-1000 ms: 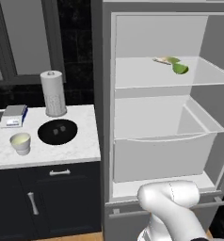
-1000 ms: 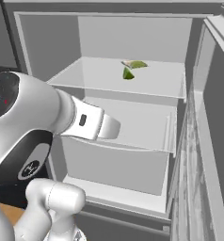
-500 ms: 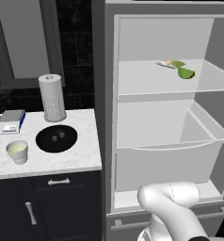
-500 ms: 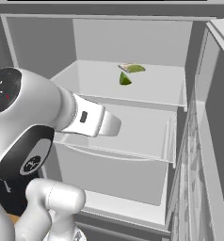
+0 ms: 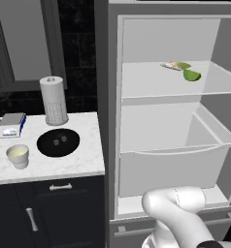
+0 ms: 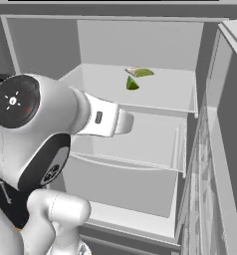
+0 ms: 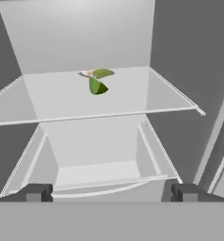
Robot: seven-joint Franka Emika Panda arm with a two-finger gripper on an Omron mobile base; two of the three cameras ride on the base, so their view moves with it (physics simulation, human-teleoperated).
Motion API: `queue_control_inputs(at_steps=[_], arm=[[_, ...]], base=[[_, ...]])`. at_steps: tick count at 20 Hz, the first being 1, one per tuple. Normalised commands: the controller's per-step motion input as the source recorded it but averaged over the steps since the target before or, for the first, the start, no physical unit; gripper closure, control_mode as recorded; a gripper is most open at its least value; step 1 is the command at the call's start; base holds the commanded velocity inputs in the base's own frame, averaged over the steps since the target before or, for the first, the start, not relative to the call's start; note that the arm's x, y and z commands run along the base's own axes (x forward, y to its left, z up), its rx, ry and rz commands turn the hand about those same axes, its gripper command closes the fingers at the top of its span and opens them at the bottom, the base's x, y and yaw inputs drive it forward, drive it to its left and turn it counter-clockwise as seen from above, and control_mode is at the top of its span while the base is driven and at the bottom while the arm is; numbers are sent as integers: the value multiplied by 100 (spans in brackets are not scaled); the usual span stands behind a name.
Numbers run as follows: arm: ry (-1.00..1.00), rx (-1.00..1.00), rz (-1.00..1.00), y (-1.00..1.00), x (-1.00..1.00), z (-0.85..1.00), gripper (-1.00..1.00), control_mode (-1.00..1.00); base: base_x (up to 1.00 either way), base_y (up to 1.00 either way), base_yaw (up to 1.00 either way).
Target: Grab a lemon wedge from the fridge and one ice cube from the ice bowl, and put them in the glass of lemonade.
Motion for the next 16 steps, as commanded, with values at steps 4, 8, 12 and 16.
queue_control_inputs(at_steps=[4, 8, 12, 16], arm=[[0, 4, 17, -3, 96, -23, -100, -100], [-1, 1, 8, 15, 98, -39, -100, -100], [2, -2, 0, 24, 69, -4, -100, -100], [14, -12, 0, 10, 63, 27, -100, -100]], base=[[0, 0, 0], [0, 0, 0], [0, 0, 0], [0, 0, 0]])
